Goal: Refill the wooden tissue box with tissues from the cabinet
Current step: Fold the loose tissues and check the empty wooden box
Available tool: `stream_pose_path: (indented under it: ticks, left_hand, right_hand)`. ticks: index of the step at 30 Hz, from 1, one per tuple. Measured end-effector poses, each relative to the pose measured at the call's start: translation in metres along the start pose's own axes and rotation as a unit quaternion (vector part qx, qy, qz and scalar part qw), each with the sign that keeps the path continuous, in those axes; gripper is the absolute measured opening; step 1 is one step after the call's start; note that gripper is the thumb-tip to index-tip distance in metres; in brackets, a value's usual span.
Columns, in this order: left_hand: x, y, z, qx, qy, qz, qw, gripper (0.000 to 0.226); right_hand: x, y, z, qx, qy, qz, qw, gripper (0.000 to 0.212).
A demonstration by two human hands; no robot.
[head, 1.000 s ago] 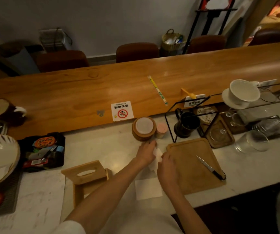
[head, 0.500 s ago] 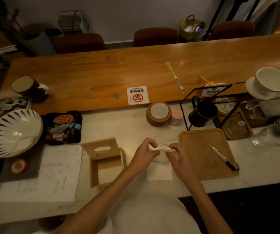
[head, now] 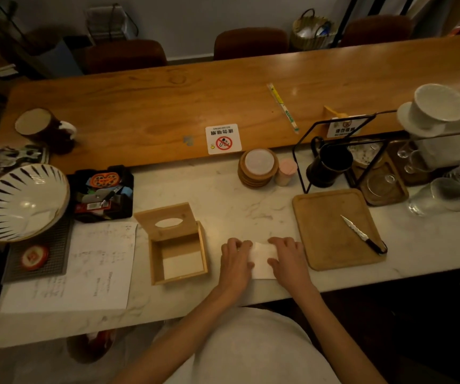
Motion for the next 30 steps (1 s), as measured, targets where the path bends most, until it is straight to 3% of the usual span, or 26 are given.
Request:
stream_pose_path:
  ticks: [4, 6, 10, 13, 19, 24, 27, 30]
  left_hand:
    - [0.009, -0.003, 0.002, 0.051, 0.022, 0.026, 0.998, 0.049]
    - [0.016, -0.008, 0.004, 0.042, 0.027, 0.022, 0.999, 0.047]
    - [0.017, -0.029, 0.001, -0.135, 0.102, -0.032, 0.985, 0.017]
    - [0.011, -0.038, -0.003, -0.192, 0.138, -0.072, 0.969, 0.017]
    - [0.005, -0.019, 0.020, -0.257, 0.085, -0.037, 0.962, 0.023]
    - [0.009, -0.011, 0.017, -0.297, 0.061, -0.048, 0.952, 0.015]
    - [0.013, -0.008, 0.013, -0.311, 0.076, -0.022, 0.947, 0.025]
    - [0.014, -0.005, 0.010, -0.341, 0.046, -0.027, 0.938, 0.044]
  right_hand:
    - [0.015, -0.006, 0.003, -0.037, -0.012, 0.062, 0.997, 0.036]
    - [0.018, -0.011, 0.003, 0.034, -0.033, 0.069, 0.996, 0.027]
    - [0.006, -0.025, 0.001, 0.222, -0.145, -0.043, 0.963, 0.015]
    - [-0.007, -0.032, 0.001, 0.261, -0.184, -0.106, 0.942, 0.010]
    - [-0.013, -0.016, -0.011, 0.273, -0.146, -0.103, 0.945, 0.028]
    - [-0.018, -0.015, -0.014, 0.421, -0.007, -0.088, 0.903, 0.079]
    - [-0.017, -0.014, -0.009, 0.487, 0.001, -0.043, 0.873, 0.095]
    - [-0.018, -0.013, -0.001, 0.490, -0.020, -0.011, 0.871, 0.107]
Point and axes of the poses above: each hand's wrist, its own x-axis towards the middle knuckle, its own y-axis out of the palm, z = x × y, the point moved 2 cm from there along x, towards the middle knuckle, and after that the axes turned 2 degrees about z, right-handed, at the moved point
